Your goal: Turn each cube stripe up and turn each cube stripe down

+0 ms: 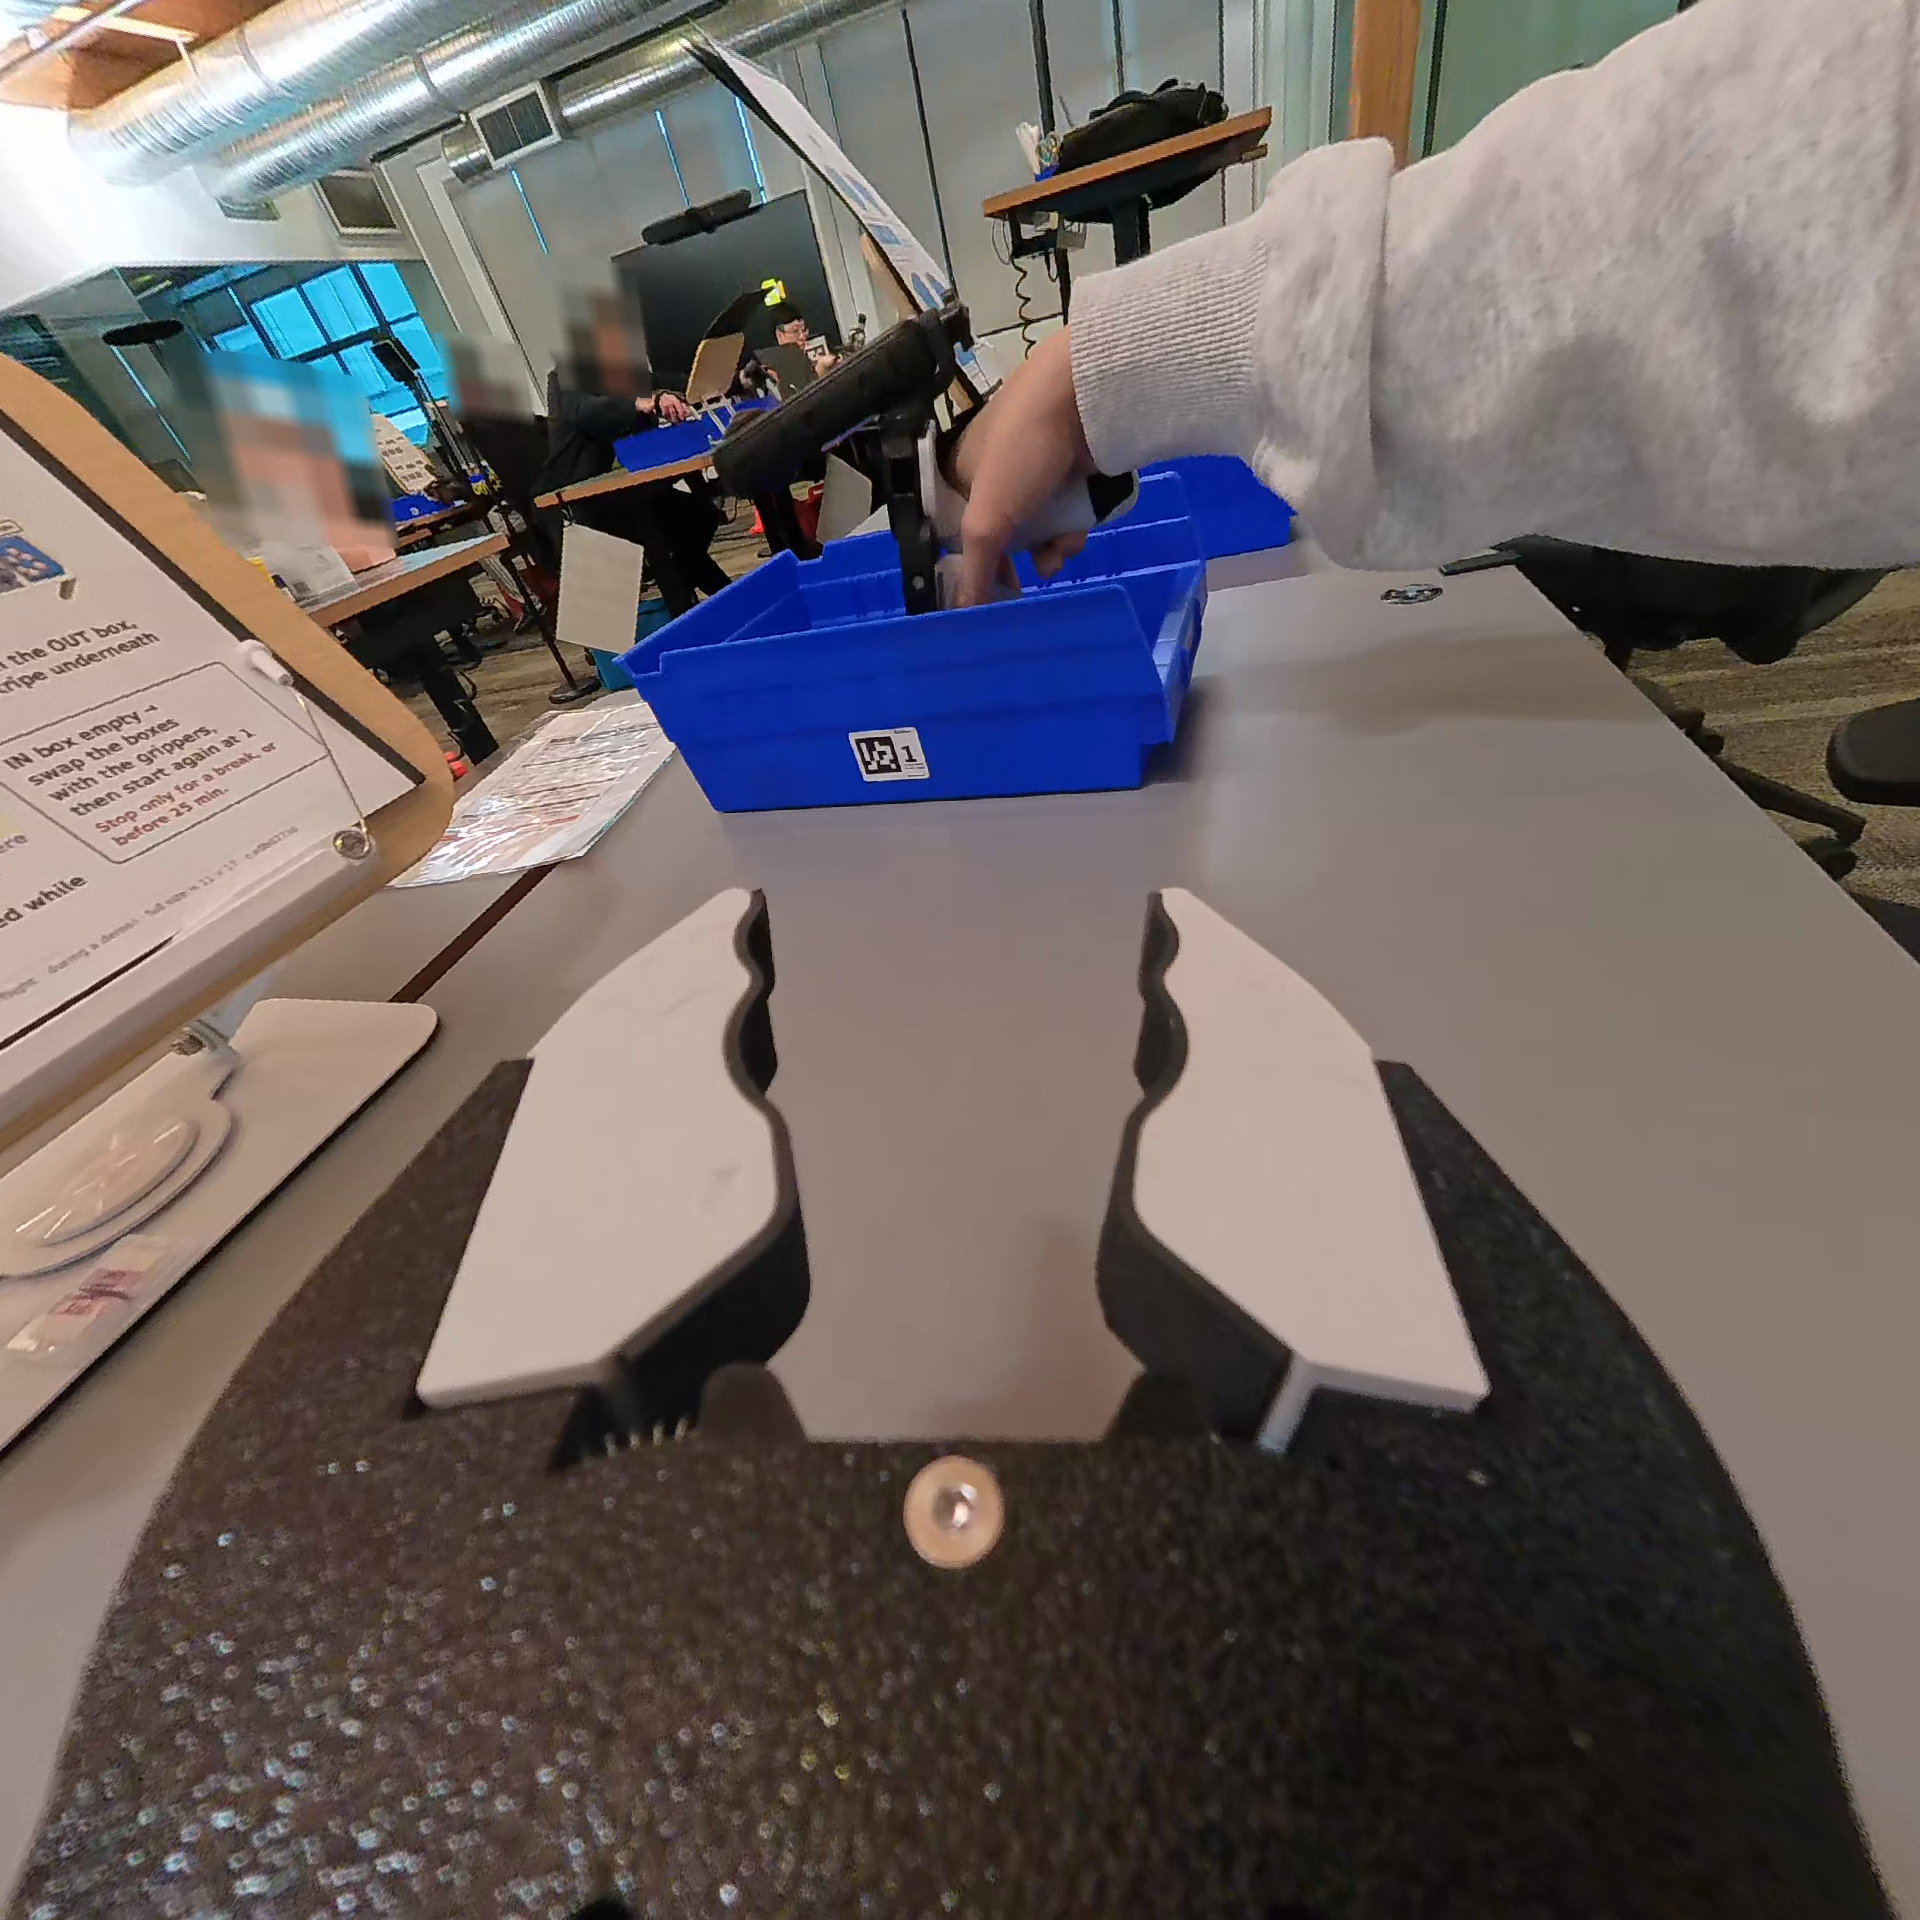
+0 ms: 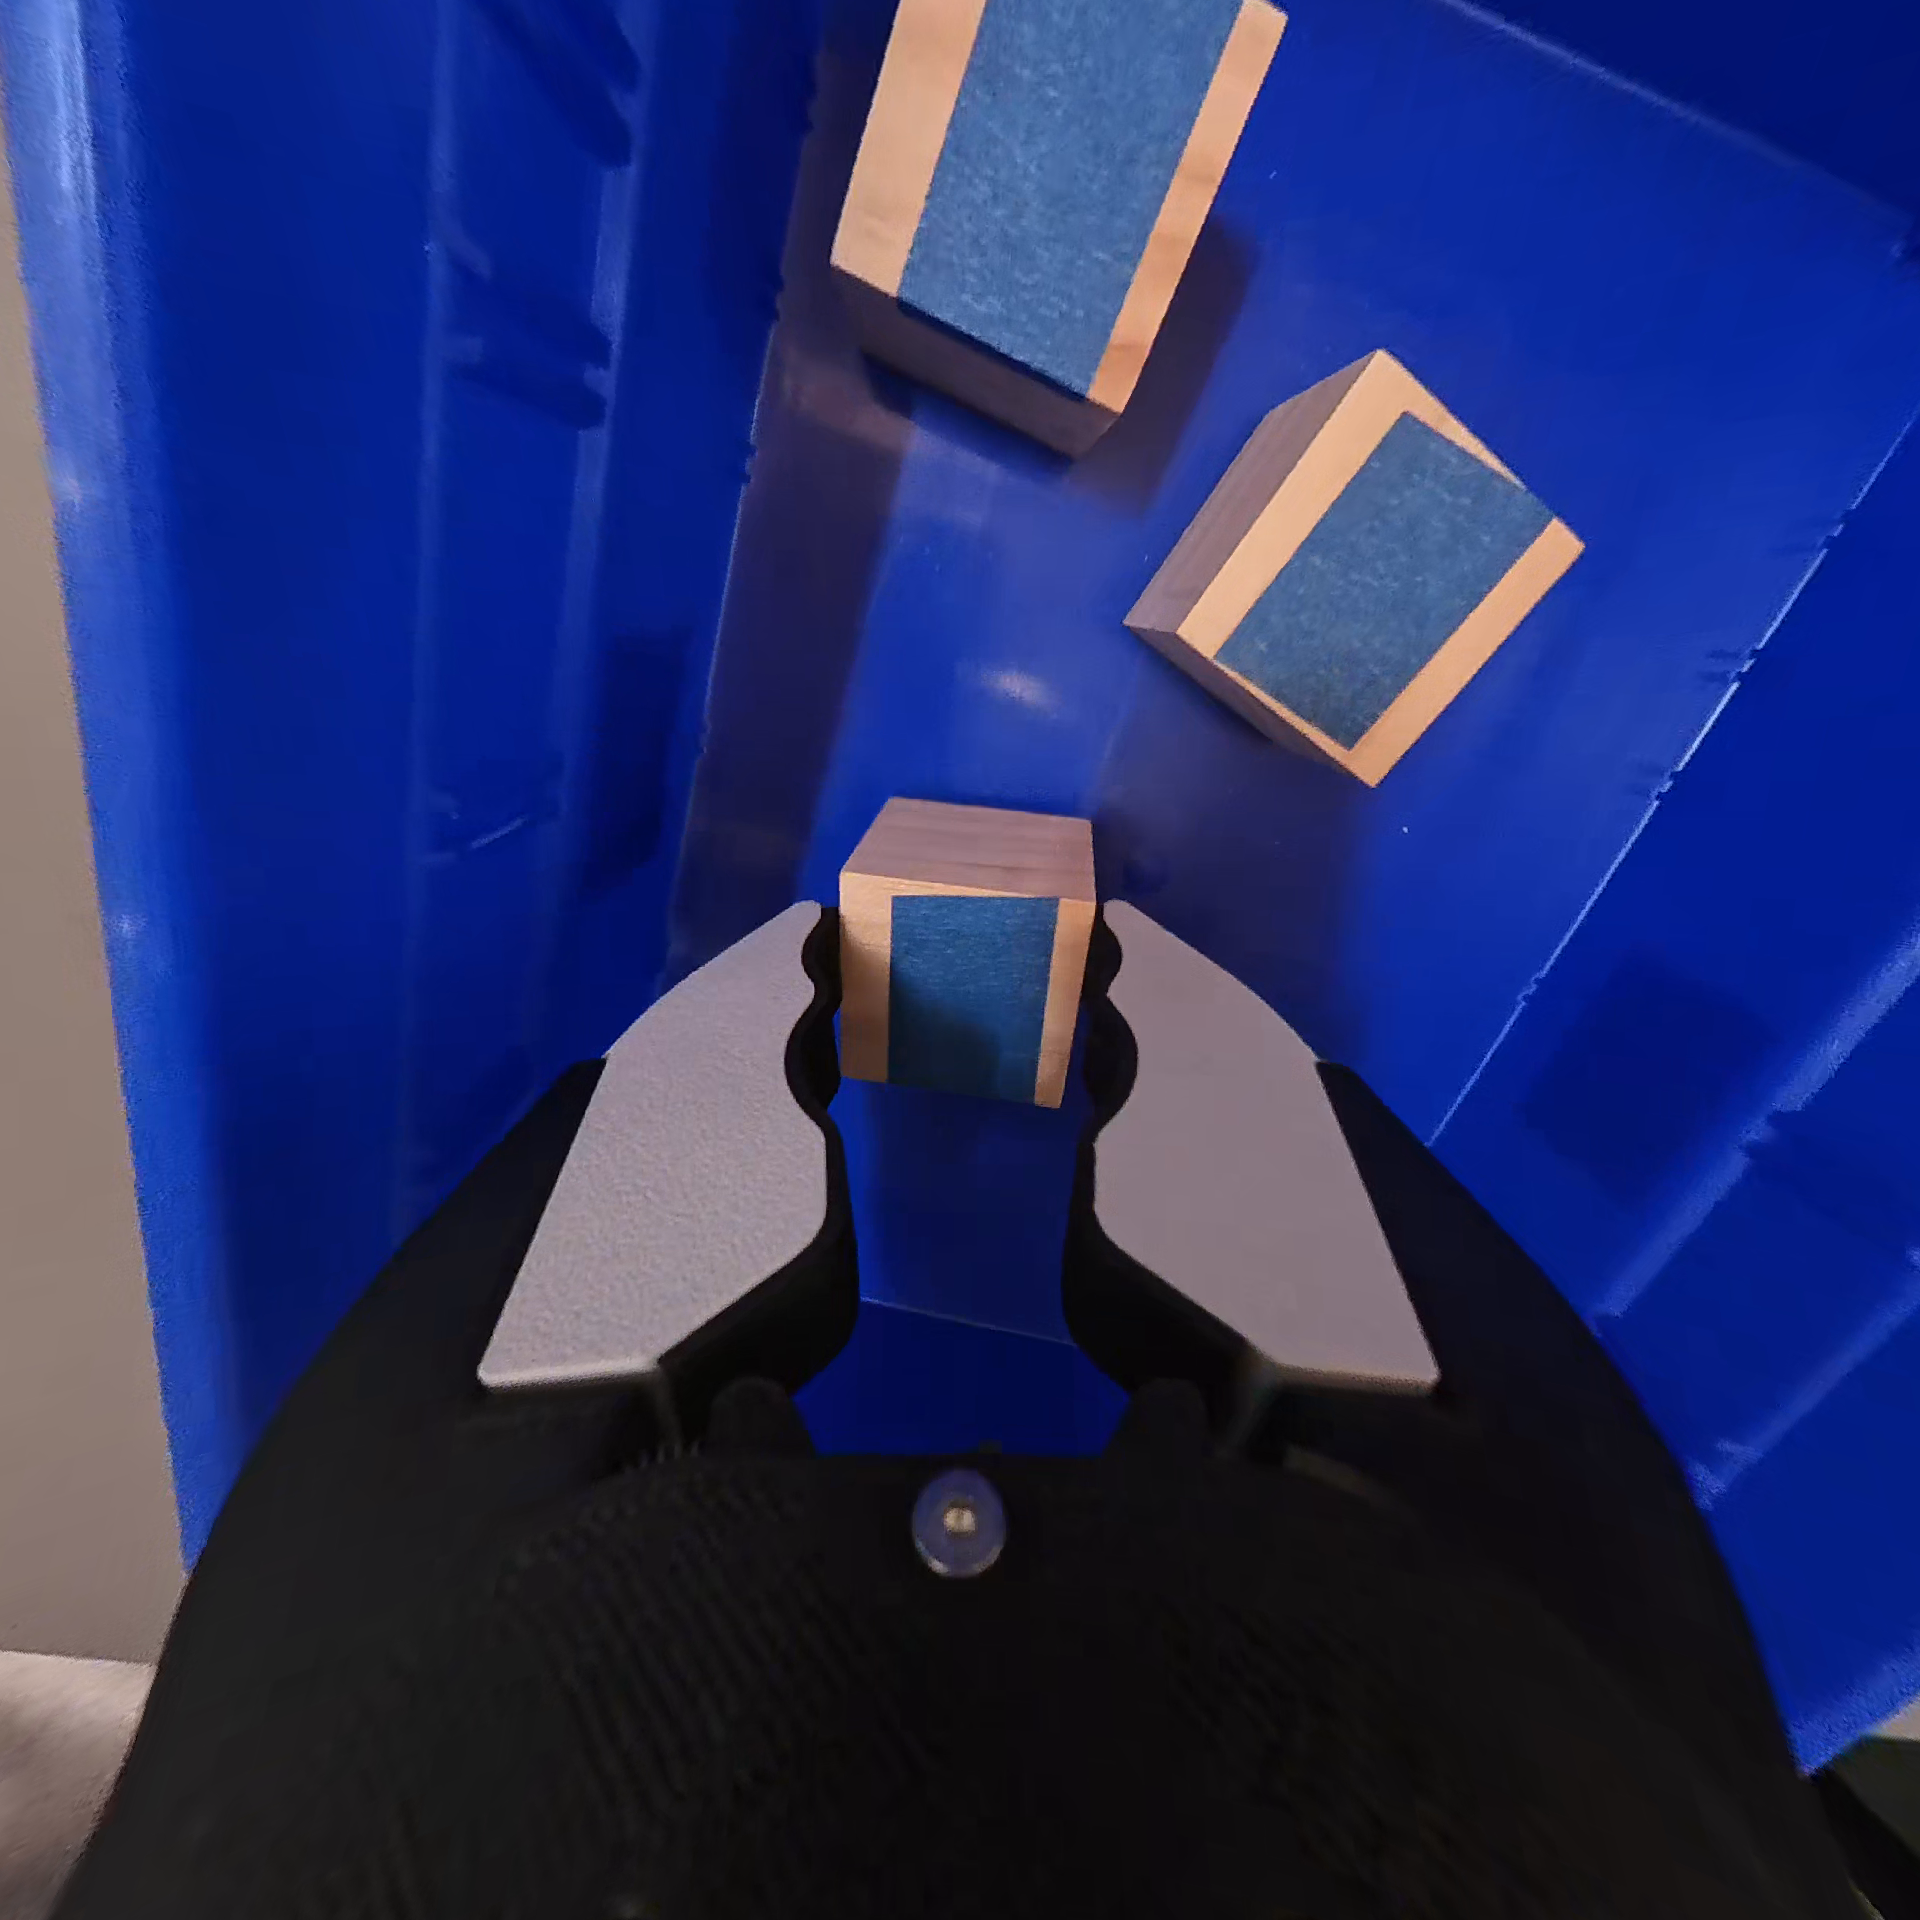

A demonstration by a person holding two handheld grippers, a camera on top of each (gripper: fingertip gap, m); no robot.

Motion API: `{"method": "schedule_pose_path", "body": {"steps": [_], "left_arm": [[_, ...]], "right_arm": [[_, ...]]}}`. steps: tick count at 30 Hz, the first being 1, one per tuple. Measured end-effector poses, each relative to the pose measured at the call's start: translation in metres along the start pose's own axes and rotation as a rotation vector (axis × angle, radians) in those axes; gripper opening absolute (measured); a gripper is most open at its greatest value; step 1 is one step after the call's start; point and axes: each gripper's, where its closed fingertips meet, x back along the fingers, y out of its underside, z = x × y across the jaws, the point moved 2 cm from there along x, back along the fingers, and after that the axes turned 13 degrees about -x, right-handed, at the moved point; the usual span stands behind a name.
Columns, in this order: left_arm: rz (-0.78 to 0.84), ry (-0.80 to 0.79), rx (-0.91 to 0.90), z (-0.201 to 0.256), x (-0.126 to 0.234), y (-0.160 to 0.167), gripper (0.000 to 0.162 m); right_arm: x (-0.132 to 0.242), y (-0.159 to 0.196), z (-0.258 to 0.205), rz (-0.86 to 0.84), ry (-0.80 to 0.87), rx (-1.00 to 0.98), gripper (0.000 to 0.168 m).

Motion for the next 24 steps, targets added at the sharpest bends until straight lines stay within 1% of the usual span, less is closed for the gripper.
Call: {"method": "schedule_pose_path", "body": {"steps": [8,9,12,13,15,17,18,21,24], "left_arm": [[0.002,0.001,0.006,-0.001,0.001,0.000,0.067],[0.002,0.002,0.007,-0.001,0.001,0.000,0.067],[0.011,-0.005,0.012,-0.003,0.002,-0.001,0.067],[0.019,-0.013,0.014,-0.004,0.003,-0.003,0.067],[0.040,-0.046,0.023,-0.011,0.008,-0.008,0.067],[0.058,-0.091,0.041,-0.021,0.018,-0.015,0.066],[0.069,-0.122,0.051,-0.028,0.024,-0.020,0.066],[0.101,-0.246,0.109,-0.055,0.053,-0.031,0.064],[0.094,-0.382,0.180,-0.083,0.091,-0.037,0.062]], "right_arm": [[0.000,-0.001,-0.001,-0.008,-0.013,-0.010,0.046],[0.001,-0.002,-0.001,0.005,-0.011,-0.002,0.050],[0.014,-0.009,0.000,0.076,-0.016,0.008,0.072],[0.021,-0.011,0.000,0.105,-0.015,0.013,0.080],[0.040,-0.015,0.004,0.188,0.018,0.038,0.088],[0.065,-0.019,0.004,0.302,0.040,0.054,0.095],[0.079,-0.020,0.000,0.361,0.021,0.058,0.099],[0.123,-0.014,-0.026,0.540,-0.084,0.090,0.098],[0.158,0.007,-0.075,0.659,-0.263,0.188,0.098]]}}
